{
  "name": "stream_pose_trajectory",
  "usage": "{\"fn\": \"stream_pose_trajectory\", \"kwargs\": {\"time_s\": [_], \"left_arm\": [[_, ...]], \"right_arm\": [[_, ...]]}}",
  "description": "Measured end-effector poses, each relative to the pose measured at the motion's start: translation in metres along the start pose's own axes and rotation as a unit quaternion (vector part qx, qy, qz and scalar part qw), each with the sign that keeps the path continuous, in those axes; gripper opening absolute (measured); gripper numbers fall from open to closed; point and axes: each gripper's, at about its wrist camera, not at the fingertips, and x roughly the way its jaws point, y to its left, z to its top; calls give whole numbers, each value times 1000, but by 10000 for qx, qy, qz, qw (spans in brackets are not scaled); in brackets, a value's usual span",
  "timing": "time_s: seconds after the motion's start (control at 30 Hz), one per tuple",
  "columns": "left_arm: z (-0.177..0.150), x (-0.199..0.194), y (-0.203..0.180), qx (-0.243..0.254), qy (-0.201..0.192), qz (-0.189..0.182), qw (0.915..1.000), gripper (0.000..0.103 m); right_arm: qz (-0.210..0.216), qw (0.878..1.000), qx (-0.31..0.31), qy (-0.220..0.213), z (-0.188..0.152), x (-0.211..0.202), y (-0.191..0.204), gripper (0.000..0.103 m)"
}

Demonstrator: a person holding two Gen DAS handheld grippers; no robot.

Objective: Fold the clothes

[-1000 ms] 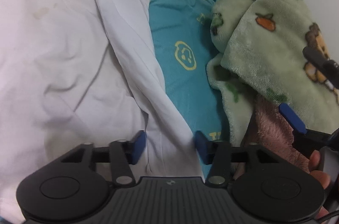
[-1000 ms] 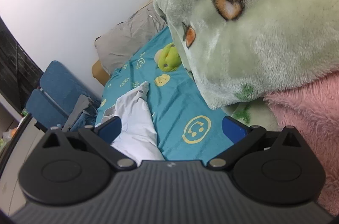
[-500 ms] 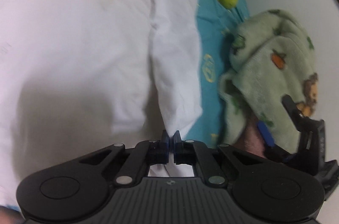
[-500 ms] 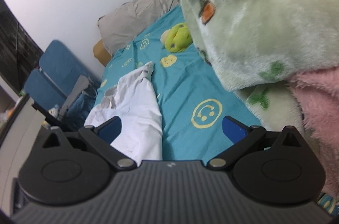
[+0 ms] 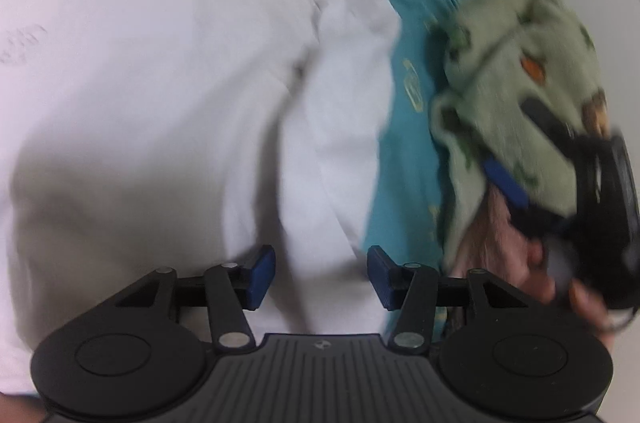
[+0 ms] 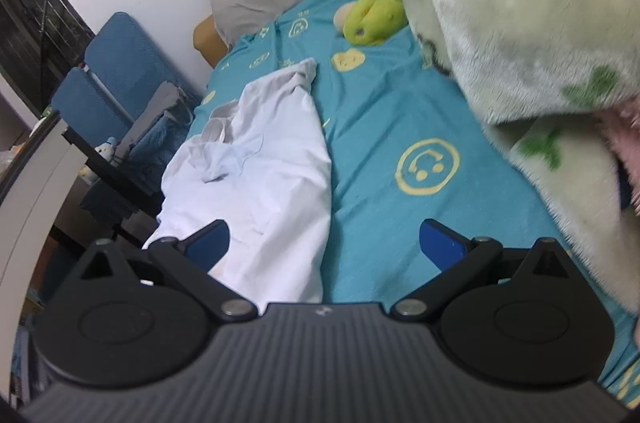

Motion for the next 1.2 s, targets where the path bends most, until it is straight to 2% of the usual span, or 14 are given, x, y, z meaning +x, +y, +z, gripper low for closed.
{"fn": "stream_pose_trajectory", "kwargs": {"time_s": [0.03, 0.1, 0.13, 0.23, 0.33, 0.43, 0.5, 0.57, 0.73, 0.8, 1.0, 1.13, 1.17, 1.2], "left_arm": [[-6, 5, -7, 161, 107, -48, 9998, 46], [-20, 10, -18, 546, 271, -99, 9981, 16], [-26, 11, -20, 697, 415, -73, 9967, 9], [-48, 22, -11, 898, 776, 456, 9919, 7], [-61, 9, -12, 1271, 699, 617, 9875, 7], [-68, -13, -18, 1484, 615, 601, 9852, 30], [-71, -30, -21, 1583, 540, 617, 9840, 59], [-68, -51, -21, 1624, 374, 655, 9838, 74], [-4, -89, -25, 1295, -359, 659, 9887, 80], [38, -87, -27, 1184, -850, 796, 9861, 88], [168, -41, -22, 790, -1843, 1167, 9727, 87], [225, 5, -10, 151, -2214, 1269, 9668, 76], [234, 14, -6, 16, -2306, 1283, 9646, 70], [239, 22, -8, 19, -2391, 1337, 9617, 56]], "right_arm": [[1, 10000, 22, 25, -1, 1, 0, 103], [3, 10000, 65, 75, -2, 4, -1, 103], [-10, 9999, 67, 91, -3, 5, 0, 103], [-109, 9999, -54, 97, -5, 5, 3, 103], [-182, 9996, -171, 87, -7, 4, 8, 103], [-221, 9994, -266, -6, -10, -2, 13, 103], [-251, 9991, -318, -135, -9, -7, 15, 103], [-291, 9987, -332, -256, -6, -7, 15, 103], [-393, 9970, -364, -558, 0, -9, 17, 103], [-433, 9960, -377, -678, 3, -10, 17, 103], [-461, 9955, -613, -562, -1, 14, 22, 103], [-471, 9914, -1120, -485, -9, 29, 35, 103], [-477, 9902, -1227, -465, -10, 33, 38, 103], [-483, 9889, -1333, -446, -11, 36, 41, 103]]}}
